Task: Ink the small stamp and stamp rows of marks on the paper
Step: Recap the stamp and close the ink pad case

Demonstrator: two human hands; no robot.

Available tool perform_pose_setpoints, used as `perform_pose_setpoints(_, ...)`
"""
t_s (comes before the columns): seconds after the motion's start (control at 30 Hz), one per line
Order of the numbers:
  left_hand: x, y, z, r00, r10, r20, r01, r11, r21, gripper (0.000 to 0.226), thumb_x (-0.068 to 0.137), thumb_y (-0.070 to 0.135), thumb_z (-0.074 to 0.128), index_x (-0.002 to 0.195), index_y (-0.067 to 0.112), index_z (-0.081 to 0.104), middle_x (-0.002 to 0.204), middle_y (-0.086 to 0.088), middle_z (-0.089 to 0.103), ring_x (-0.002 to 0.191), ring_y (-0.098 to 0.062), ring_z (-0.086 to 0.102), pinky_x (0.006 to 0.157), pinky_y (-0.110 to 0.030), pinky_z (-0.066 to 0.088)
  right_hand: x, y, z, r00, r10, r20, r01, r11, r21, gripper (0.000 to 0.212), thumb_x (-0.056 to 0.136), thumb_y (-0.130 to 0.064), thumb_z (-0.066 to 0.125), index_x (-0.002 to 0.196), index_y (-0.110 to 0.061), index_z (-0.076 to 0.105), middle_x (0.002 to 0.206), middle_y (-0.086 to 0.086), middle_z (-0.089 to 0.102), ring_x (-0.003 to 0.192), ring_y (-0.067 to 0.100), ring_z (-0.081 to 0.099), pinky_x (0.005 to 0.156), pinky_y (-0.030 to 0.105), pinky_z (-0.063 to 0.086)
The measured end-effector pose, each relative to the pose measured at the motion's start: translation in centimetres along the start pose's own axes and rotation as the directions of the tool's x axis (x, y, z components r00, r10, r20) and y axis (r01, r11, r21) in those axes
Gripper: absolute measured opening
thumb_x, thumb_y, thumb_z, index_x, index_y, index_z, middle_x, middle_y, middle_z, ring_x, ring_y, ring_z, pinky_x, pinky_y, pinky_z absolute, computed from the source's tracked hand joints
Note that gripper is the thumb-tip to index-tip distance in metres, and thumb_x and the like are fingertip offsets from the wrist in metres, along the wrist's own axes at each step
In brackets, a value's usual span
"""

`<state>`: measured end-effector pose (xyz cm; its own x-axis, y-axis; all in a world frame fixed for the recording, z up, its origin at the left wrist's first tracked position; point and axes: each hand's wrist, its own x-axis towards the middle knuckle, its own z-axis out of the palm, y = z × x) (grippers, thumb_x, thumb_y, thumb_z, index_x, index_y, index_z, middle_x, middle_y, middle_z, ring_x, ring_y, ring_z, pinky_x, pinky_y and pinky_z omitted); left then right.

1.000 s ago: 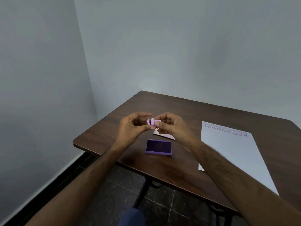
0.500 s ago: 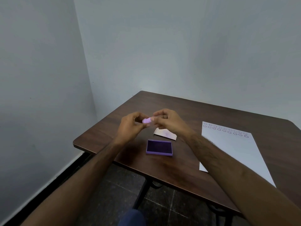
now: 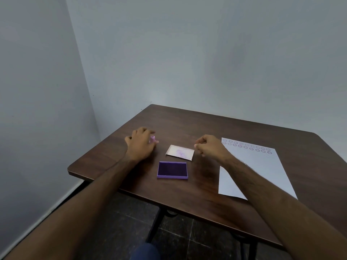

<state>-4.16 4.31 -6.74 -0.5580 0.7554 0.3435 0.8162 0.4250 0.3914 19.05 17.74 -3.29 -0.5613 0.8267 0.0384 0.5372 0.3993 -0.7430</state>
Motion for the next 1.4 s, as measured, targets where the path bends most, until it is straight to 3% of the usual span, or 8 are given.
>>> perform_pose_setpoints(0.1, -0.9, 2.3, -0.3, 0.953, 0.272, -0.131, -0.27, 0.962, 0.034, 0.031, 0.1, 0.027, 0.049, 0.128, 0.025, 0.061, 0.126, -0.001, 0.057, 0.121, -0.02, 0.051, 0.097, -0.04, 0.029, 0.0, 0.1, 0.3, 0.999, -0.031, -0.028, 0.026, 0.986, -0.162, 0.013, 0.09, -0.02, 0.063, 0.099, -0.012, 0.069, 0.099, 0.008, 0.073, 0.092, 0.023, 0.068, 0.085, 0.04, 0.059)
perform_pose_setpoints(0.17, -1.1, 4.2, -0.4, 0.943, 0.332, -0.013, -0.331, 0.943, 0.036, 0.033, 0.101, 0.022, 0.043, 0.129, 0.019, 0.06, 0.128, -0.003, 0.061, 0.12, -0.02, 0.055, 0.099, -0.042, 0.033, -0.2, -0.1, 0.7, 0.995, -0.074, -0.066, 0.052, 0.955, -0.292, 0.018, 0.089, -0.022, 0.06, 0.095, -0.009, 0.072, 0.095, 0.009, 0.074, 0.086, 0.023, 0.068, 0.078, 0.037, 0.059)
perform_pose_setpoints(0.4, -0.7, 7.2, -0.3, 0.961, 0.143, 0.237, -0.185, 0.969, 0.165, 0.031, 0.096, 0.011, 0.044, 0.118, 0.01, 0.066, 0.122, -0.009, 0.069, 0.117, -0.029, 0.06, 0.108, -0.043, 0.038, -0.3, -0.9, 1.2, 0.997, 0.059, 0.046, -0.045, 0.965, -0.26, 0.024, 0.087, -0.02, 0.064, 0.095, 0.001, 0.071, 0.093, 0.017, 0.076, 0.087, 0.031, 0.073, 0.084, 0.045, 0.061)
perform_pose_setpoints(0.67, -1.2, 6.3, -0.4, 0.986, -0.022, 0.166, 0.064, 0.965, -0.253, 0.031, 0.083, -0.001, 0.065, 0.109, 0.011, 0.074, 0.103, -0.009, 0.076, 0.094, -0.02, 0.07, 0.089, -0.03, 0.055, -0.3, -1.1, 1.6, 0.991, 0.131, 0.024, -0.13, 0.991, -0.031, 0.017, 0.087, -0.008, 0.065, 0.101, 0.001, 0.071, 0.096, 0.017, 0.076, 0.09, 0.028, 0.074, 0.087, 0.046, 0.061)
perform_pose_setpoints(0.87, -2.7, 5.6, -2.1, 0.984, -0.146, 0.105, 0.179, 0.748, -0.639, 0.038, 0.084, 0.0, 0.074, 0.121, 0.008, 0.07, 0.096, -0.008, 0.072, 0.079, -0.011, 0.064, 0.066, -0.016, 0.05, -1.5, -1.3, 1.2, 0.994, 0.084, -0.066, -0.058, 0.946, 0.317, 0.03, 0.088, 0.004, 0.066, 0.114, -0.009, 0.057, 0.109, 0.013, 0.067, 0.097, 0.026, 0.071, 0.074, 0.034, 0.063)
perform_pose_setpoints(1.03, -5.4, 4.6, -4.5, 0.977, -0.117, 0.176, 0.21, 0.466, -0.859, 0.032, 0.088, -0.003, 0.069, 0.117, 0.011, 0.071, 0.1, -0.009, 0.073, 0.09, -0.019, 0.063, 0.078, -0.032, 0.053, -2.9, -2.0, 0.8, 0.999, -0.034, 0.024, 0.019, 0.886, 0.463, 0.028, 0.096, -0.001, 0.061, 0.124, -0.003, 0.062, 0.115, 0.011, 0.072, 0.098, 0.02, 0.072, 0.073, 0.022, 0.061)
perform_pose_setpoints(1.3, -8.2, 3.1, -4.0, 0.997, 0.054, -0.063, -0.078, 0.862, -0.501, 0.022, 0.088, 0.007, 0.071, 0.108, 0.016, 0.072, 0.096, 0.003, 0.073, 0.074, -0.002, 0.072, 0.065, -0.007, 0.051, -4.8, -1.1, 1.8, 0.982, -0.18, 0.06, 0.155, 0.945, 0.289, 0.015, 0.099, -0.008, 0.058, 0.095, -0.021, 0.065, 0.108, 0.004, 0.073, 0.095, 0.019, 0.073, 0.081, 0.037, 0.064)
perform_pose_setpoints(1.4, -8.9, 3.1, -3.6, 0.991, 0.113, -0.07, -0.132, 0.912, -0.387, 0.017, 0.09, 0.01, 0.069, 0.106, 0.015, 0.069, 0.101, 0.006, 0.073, 0.081, -0.003, 0.069, 0.065, -0.006, 0.05, -5.0, -0.7, 1.8, 0.971, -0.239, 0.014, 0.235, 0.964, 0.125, 0.013, 0.098, -0.011, 0.06, 0.098, -0.023, 0.066, 0.103, -0.004, 0.071, 0.09, 0.011, 0.069, 0.069, 0.021, 0.058)
